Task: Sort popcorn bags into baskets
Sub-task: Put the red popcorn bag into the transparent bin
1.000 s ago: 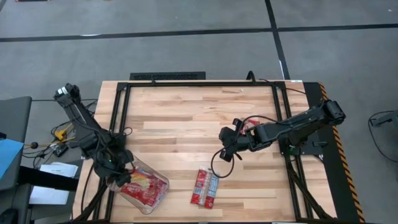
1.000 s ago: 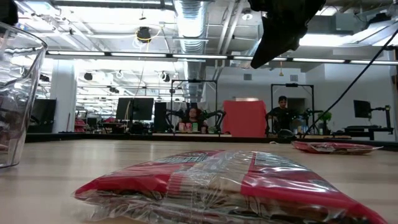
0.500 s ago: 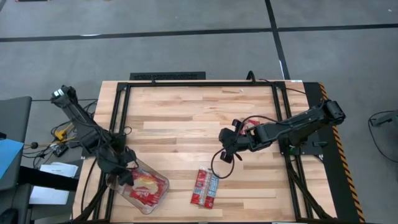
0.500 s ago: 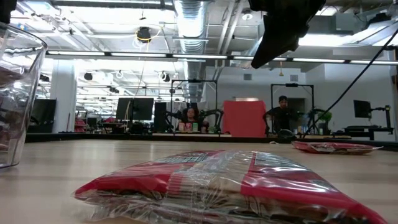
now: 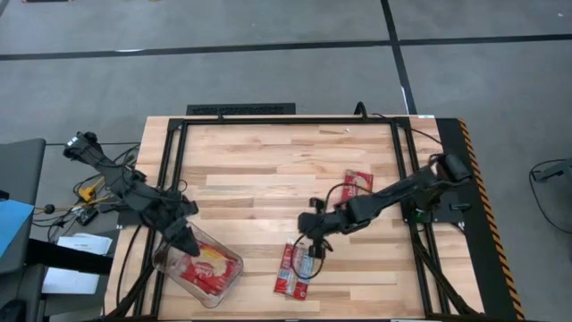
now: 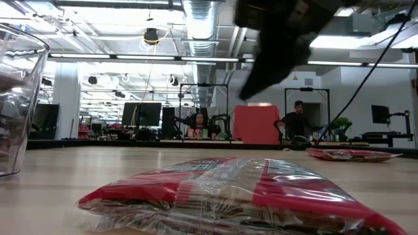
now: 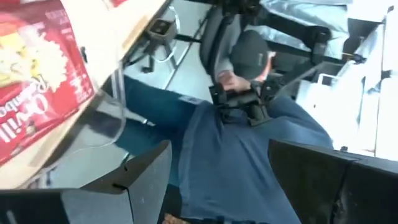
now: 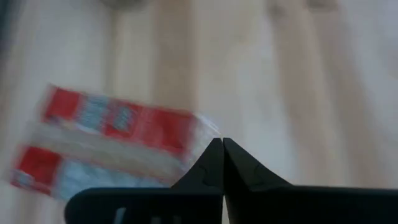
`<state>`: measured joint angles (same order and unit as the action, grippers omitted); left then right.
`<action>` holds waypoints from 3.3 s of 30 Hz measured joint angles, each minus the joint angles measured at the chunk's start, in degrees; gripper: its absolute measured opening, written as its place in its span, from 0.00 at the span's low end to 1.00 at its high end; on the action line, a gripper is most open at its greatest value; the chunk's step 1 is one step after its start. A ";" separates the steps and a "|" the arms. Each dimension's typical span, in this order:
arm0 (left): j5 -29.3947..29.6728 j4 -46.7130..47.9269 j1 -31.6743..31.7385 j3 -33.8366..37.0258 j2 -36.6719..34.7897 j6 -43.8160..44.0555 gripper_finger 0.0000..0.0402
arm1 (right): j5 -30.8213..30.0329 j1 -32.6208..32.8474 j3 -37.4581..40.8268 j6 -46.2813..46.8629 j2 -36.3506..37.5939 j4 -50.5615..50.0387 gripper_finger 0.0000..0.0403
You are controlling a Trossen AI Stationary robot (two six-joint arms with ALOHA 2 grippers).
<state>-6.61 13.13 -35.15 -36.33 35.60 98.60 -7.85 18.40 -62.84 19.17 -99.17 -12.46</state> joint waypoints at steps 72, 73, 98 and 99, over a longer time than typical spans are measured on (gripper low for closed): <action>-15.15 -22.36 50.15 0.01 57.21 -48.31 0.64 | 9.02 -17.95 -3.26 -9.25 -16.46 18.75 0.03; -15.01 -22.71 50.15 0.03 57.21 -48.10 0.64 | 9.03 -18.65 -3.26 -9.12 -16.46 19.15 0.03; -13.03 -24.46 48.64 2.64 57.23 -44.27 0.64 | 7.23 -11.70 -3.39 -10.30 -14.55 12.71 0.03; -13.00 -24.64 48.65 2.64 57.23 -43.85 0.64 | 7.27 -11.71 -3.31 -10.39 -15.10 12.55 0.03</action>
<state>-19.61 -11.51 13.50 -33.69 92.84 54.75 -0.58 6.69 -66.15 8.77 -114.27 0.09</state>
